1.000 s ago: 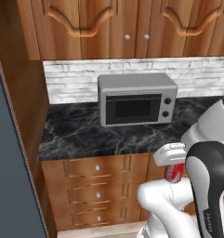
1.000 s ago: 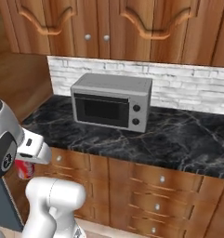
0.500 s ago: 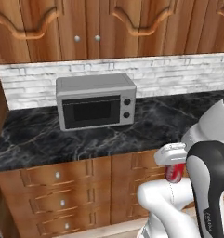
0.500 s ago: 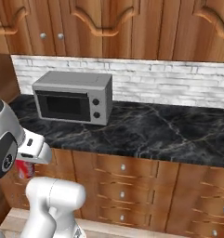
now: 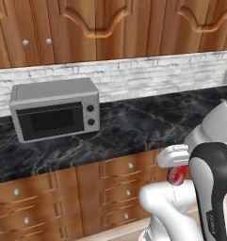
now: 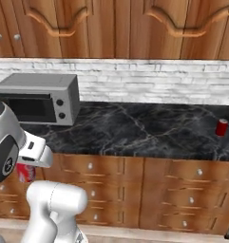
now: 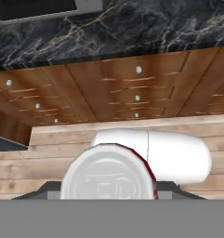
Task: Four empty soda cans are scattered around the kitchen. Gather all the cans and cluster them next to the stove for recycling.
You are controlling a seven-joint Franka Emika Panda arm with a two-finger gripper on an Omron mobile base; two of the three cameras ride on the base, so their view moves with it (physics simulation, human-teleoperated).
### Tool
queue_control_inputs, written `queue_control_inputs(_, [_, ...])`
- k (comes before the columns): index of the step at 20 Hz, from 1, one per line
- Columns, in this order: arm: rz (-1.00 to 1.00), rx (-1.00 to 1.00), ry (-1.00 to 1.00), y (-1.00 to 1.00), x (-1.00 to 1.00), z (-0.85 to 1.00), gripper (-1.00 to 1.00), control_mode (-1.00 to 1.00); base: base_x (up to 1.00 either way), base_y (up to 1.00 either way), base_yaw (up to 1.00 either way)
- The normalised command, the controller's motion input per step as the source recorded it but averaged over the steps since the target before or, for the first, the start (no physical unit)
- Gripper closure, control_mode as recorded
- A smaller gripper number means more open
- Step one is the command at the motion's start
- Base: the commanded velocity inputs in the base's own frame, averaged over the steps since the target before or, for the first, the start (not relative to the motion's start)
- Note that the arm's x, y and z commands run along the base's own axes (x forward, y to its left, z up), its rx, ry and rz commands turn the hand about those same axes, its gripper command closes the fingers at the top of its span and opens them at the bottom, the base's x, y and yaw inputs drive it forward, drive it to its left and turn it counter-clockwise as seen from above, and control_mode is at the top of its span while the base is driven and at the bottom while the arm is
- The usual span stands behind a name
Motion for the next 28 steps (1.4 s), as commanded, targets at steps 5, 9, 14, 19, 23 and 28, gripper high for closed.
queue_control_inputs(5, [0.0, 0.0, 0.0, 0.0, 0.0, 0.0, 1.0, 1.0, -0.05, -0.5, -0.26])
queue_control_inputs(9, [0.0, 0.0, 0.0, 0.0, 0.0, 0.0, 1.0, 1.0, -0.13, -0.63, -0.31])
queue_control_inputs(14, [0.0, 0.0, 0.0, 0.0, 0.0, 0.0, 1.0, 1.0, -0.04, -0.63, -0.33])
queue_control_inputs(19, [0.0, 0.0, 0.0, 0.0, 0.0, 0.0, 1.0, 1.0, 0.0, -0.57, -0.36])
queue_control_inputs(23, [0.0, 0.0, 0.0, 0.0, 0.0, 0.0, 1.0, 1.0, 0.0, -0.57, -0.36])
queue_control_inputs(28, [0.0, 0.0, 0.0, 0.0, 0.0, 0.0, 1.0, 1.0, -0.09, -0.53, -0.37])
